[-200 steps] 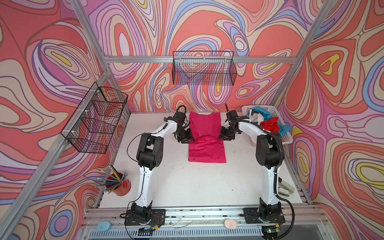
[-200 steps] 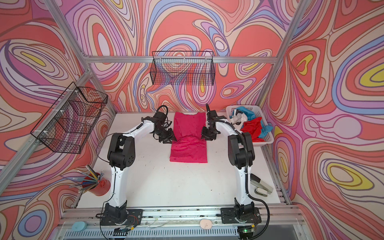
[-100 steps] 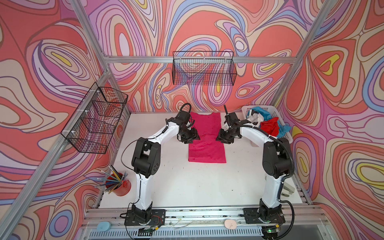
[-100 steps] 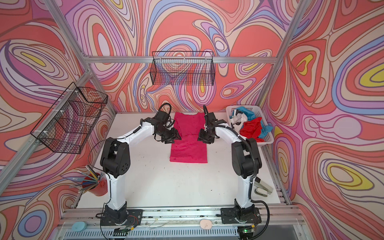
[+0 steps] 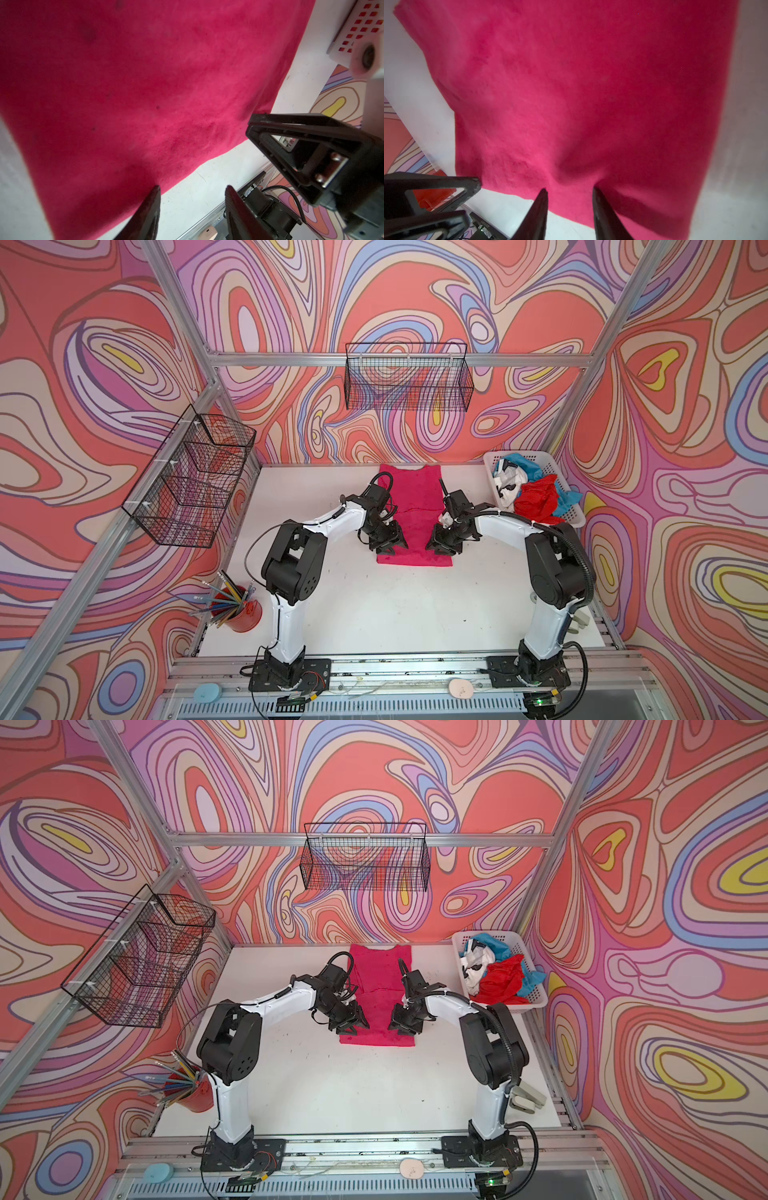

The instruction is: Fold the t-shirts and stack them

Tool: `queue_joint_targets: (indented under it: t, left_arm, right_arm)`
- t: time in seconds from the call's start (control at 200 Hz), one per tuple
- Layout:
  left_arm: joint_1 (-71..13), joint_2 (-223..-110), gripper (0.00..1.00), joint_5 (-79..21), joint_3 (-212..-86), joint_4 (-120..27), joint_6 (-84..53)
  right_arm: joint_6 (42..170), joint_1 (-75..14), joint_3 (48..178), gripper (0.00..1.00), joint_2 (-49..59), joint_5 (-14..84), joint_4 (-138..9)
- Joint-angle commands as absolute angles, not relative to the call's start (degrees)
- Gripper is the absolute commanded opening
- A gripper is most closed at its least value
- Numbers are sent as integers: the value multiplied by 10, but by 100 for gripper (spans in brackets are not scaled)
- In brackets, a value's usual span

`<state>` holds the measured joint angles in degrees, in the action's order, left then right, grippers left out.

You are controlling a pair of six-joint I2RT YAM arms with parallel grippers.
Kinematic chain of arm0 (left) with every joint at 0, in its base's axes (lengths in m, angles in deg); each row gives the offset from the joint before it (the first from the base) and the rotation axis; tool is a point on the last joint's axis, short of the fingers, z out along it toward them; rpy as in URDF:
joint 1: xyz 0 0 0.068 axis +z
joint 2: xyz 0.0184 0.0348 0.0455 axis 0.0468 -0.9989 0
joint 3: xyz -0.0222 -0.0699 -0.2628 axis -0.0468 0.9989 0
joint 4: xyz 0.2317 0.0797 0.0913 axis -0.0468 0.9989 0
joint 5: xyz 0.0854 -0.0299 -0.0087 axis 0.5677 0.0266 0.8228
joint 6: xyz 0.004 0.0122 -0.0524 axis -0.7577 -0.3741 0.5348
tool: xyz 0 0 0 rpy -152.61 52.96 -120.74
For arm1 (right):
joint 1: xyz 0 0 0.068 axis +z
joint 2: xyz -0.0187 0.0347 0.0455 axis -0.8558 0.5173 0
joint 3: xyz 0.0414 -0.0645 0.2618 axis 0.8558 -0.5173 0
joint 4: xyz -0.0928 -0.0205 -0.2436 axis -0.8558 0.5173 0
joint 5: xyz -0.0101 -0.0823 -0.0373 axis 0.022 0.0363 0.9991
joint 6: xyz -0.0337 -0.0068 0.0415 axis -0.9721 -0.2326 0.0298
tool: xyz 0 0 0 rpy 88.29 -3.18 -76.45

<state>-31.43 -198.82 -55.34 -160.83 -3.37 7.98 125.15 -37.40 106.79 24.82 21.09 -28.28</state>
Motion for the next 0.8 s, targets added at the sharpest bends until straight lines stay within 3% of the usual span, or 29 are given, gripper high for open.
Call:
queue_joint_targets:
  t: [0.0,0.486,0.791]
  left_arm:
    - [-313,-1988,52,-530,-1603,-5,46]
    - [-302,-1992,50,-419,-1537,15,-2]
    - [-324,-1956,51,-473,-1621,47,10]
  right_arm:
    - [1257,-375,1050,37,240,209,-305]
    - [1203,-379,1008,37,246,266,-278]
    - [1218,-362,1066,37,209,235,-238]
